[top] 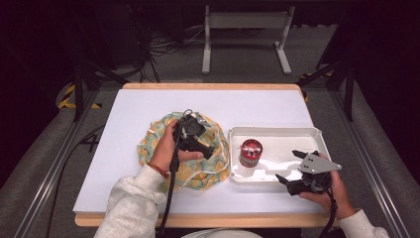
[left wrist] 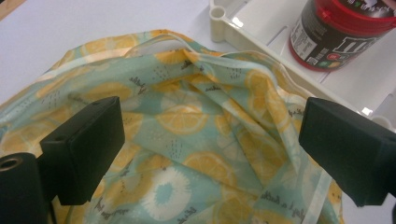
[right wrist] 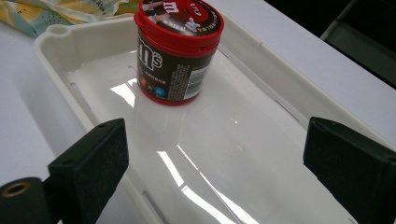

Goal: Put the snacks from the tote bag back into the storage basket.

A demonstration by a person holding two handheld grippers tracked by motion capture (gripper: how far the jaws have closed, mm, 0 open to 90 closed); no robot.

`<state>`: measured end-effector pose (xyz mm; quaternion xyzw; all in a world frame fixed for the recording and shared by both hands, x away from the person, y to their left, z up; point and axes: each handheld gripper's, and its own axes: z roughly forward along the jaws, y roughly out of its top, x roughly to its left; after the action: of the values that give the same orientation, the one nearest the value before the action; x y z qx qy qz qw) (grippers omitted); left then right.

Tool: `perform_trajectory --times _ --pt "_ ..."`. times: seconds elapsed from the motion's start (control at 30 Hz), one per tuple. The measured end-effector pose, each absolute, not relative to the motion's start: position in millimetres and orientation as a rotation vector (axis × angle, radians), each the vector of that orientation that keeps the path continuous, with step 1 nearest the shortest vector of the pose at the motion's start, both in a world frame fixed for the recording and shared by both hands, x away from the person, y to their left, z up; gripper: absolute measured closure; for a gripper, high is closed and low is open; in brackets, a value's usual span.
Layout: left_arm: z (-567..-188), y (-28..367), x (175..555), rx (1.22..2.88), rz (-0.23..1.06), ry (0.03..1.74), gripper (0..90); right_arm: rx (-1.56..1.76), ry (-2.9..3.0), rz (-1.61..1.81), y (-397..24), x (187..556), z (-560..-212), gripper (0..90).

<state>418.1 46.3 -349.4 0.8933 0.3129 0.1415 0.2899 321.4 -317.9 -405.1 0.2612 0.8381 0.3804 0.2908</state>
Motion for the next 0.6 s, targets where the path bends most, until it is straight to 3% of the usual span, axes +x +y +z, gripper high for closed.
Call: perform_trajectory --times 0.6 --pt "-362.9 84.5 413.8 2.405 0.436 0.83 6.2 0.685 2.247 1.006 -316.4 321.3 -405.8 7.9"
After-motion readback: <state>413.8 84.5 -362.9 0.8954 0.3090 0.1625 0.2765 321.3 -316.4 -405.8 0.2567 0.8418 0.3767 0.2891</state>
